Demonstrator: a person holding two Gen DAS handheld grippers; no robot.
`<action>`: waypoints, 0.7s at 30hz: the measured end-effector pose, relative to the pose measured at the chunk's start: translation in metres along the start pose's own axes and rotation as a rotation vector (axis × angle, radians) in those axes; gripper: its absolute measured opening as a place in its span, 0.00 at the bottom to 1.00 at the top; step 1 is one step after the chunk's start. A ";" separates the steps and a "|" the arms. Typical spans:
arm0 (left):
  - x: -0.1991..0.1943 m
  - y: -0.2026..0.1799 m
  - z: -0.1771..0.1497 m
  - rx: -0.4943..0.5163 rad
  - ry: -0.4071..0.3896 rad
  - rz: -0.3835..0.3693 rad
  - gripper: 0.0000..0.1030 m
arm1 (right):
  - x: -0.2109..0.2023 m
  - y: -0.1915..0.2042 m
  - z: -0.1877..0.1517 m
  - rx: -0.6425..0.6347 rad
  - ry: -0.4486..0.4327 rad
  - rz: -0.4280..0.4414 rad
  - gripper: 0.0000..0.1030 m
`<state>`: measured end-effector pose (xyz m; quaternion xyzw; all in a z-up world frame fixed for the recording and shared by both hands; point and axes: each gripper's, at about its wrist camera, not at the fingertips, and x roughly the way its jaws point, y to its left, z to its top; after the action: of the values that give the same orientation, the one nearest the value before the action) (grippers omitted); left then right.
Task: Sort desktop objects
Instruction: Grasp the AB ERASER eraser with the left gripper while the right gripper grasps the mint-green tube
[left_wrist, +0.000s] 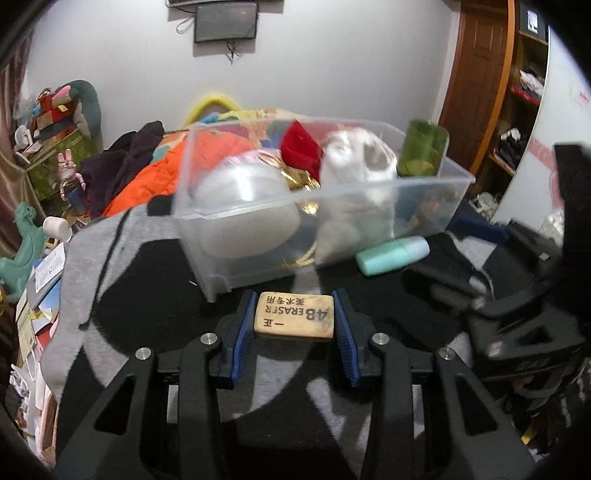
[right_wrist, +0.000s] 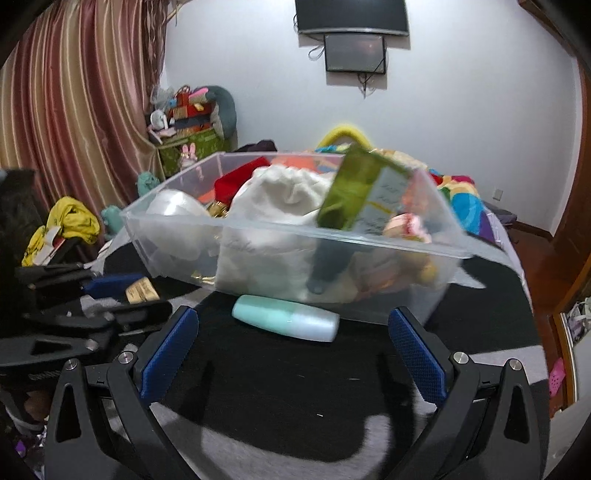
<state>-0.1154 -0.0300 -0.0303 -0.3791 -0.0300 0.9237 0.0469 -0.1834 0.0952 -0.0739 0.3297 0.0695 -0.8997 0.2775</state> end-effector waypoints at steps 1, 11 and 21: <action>-0.003 0.003 0.001 -0.007 -0.009 0.000 0.39 | 0.004 0.002 0.001 0.001 0.010 0.000 1.00; -0.020 0.011 0.007 -0.040 -0.074 0.007 0.39 | 0.029 0.005 0.007 0.017 0.121 0.021 1.00; -0.018 0.002 0.006 -0.041 -0.066 -0.004 0.39 | 0.029 0.012 -0.002 -0.010 0.130 -0.048 0.83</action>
<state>-0.1065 -0.0345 -0.0135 -0.3490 -0.0510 0.9349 0.0398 -0.1940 0.0727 -0.0925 0.3844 0.0999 -0.8824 0.2524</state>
